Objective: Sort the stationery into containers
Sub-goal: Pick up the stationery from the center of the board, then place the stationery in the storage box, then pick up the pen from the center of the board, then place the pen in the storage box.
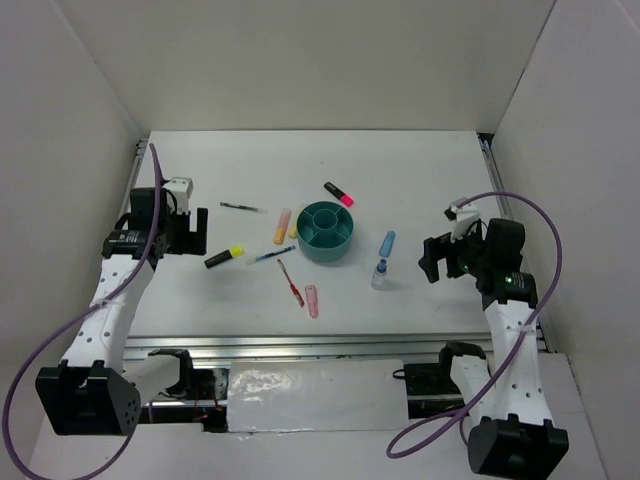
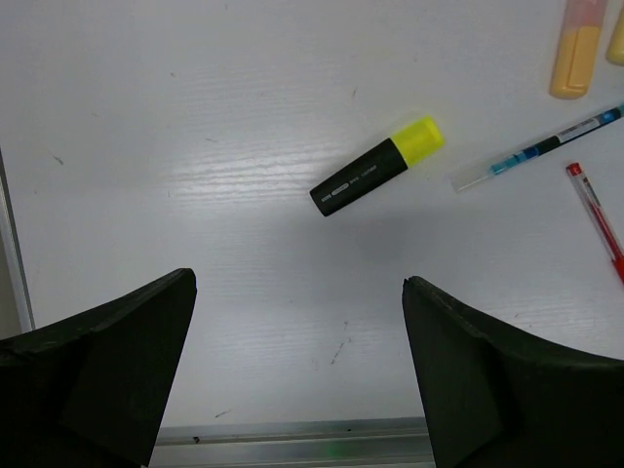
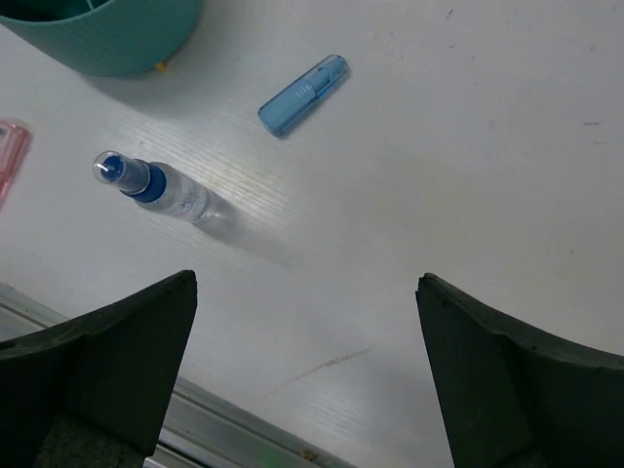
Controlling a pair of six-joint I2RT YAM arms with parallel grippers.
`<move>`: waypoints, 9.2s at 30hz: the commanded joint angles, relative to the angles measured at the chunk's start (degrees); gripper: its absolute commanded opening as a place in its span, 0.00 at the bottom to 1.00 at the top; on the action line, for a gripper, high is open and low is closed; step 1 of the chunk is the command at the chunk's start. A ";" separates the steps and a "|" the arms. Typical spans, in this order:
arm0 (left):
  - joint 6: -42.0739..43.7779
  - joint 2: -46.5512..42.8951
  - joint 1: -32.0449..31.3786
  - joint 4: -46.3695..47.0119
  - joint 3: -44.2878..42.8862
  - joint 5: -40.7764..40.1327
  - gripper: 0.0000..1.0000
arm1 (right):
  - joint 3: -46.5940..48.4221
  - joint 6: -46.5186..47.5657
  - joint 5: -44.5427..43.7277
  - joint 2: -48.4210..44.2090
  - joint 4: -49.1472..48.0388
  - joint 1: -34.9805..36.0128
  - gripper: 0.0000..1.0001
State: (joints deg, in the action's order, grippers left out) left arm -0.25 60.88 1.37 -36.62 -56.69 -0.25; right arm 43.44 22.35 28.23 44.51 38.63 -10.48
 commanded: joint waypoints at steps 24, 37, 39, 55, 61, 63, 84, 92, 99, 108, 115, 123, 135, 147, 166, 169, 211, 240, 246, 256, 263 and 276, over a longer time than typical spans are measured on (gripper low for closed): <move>9.13 -8.59 0.04 1.46 3.16 9.30 0.99 | -10.21 5.78 -2.72 -1.36 -17.08 25.41 0.98; 10.53 -6.04 0.04 2.61 2.02 8.08 0.99 | -7.23 3.93 -0.20 9.89 -24.66 27.27 0.70; 10.62 -5.51 0.13 2.87 2.19 7.37 0.99 | -6.97 4.02 0.42 10.85 -24.04 27.62 0.69; 10.53 -1.82 0.13 4.89 1.58 8.25 0.98 | -1.09 2.27 3.15 18.07 -22.55 27.09 0.04; 10.62 1.87 -0.40 6.91 -0.70 8.95 0.99 | 10.94 -5.38 4.03 19.03 -22.20 28.05 0.00; 10.27 3.35 -0.75 8.05 -1.58 8.95 0.99 | 16.12 -6.87 4.29 20.69 -22.37 29.11 0.00; 9.65 14.70 -4.79 12.45 -9.23 12.65 0.97 | 37.42 -5.57 2.89 43.37 -23.61 35.44 0.00; 10.71 17.51 -4.71 14.65 -9.41 12.11 0.97 | 38.38 -1.70 3.94 47.68 -22.03 36.32 0.00; 13.35 21.03 -3.65 15.97 -11.08 16.77 0.97 | 39.09 1.47 4.11 50.23 -20.18 36.85 0.39; 15.89 25.08 0.48 18.77 -11.70 27.39 0.96 | 45.49 -3.61 -0.45 49.01 -22.19 35.54 0.69; 14.76 26.91 -0.40 25.19 -9.14 29.62 0.93 | 47.61 -11.01 -2.38 50.40 -25.19 27.37 0.70; 14.49 31.66 -2.33 28.89 -12.56 22.06 0.93 | 58.93 -6.04 -1.16 63.84 -19.32 19.89 0.55; 14.31 39.84 -0.05 20.90 -22.50 22.57 0.96 | 68.36 1.91 3.41 80.28 -9.90 21.55 0.59; 14.40 42.74 -0.75 18.60 -25.14 20.73 0.99 | 76.17 2.96 -1.94 88.81 -3.04 26.91 0.64; 12.64 47.22 -0.84 17.90 -29.36 18.97 0.99 | 79.43 6.83 -13.02 95.58 0.13 29.38 0.58; 12.73 47.75 -0.93 17.73 -30.15 18.80 0.99 | 79.26 7.97 -12.93 95.85 0.65 29.90 0.58; 68.43 22.70 -25.35 59.98 0.95 37.77 0.72 | 66.16 -30.95 7.10 66.23 0.83 25.15 0.00; 81.98 23.76 -28.62 84.01 10.10 42.17 0.56 | 70.46 -31.75 0.77 66.49 0.92 36.76 0.00; 88.66 21.21 -27.38 71.36 9.93 45.43 0.58 | 70.64 -31.49 2.27 67.11 1.36 36.41 0.00; 100.79 22.70 -27.12 58.42 5.45 43.85 0.64 | 70.91 -29.38 7.45 68.25 3.29 37.72 0.00; 102.64 24.19 -27.47 59.12 4.83 41.47 0.64 | 69.85 -29.03 7.11 67.46 3.38 38.52 0.00; 101.32 28.41 -31.16 69.57 6.06 28.12 0.56 | 67.30 -29.38 5.96 65.97 2.94 41.50 0.00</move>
State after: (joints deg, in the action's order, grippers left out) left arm 101.73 88.25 -29.39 25.54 -50.26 31.99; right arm 111.53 -6.98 32.77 112.68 41.17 28.93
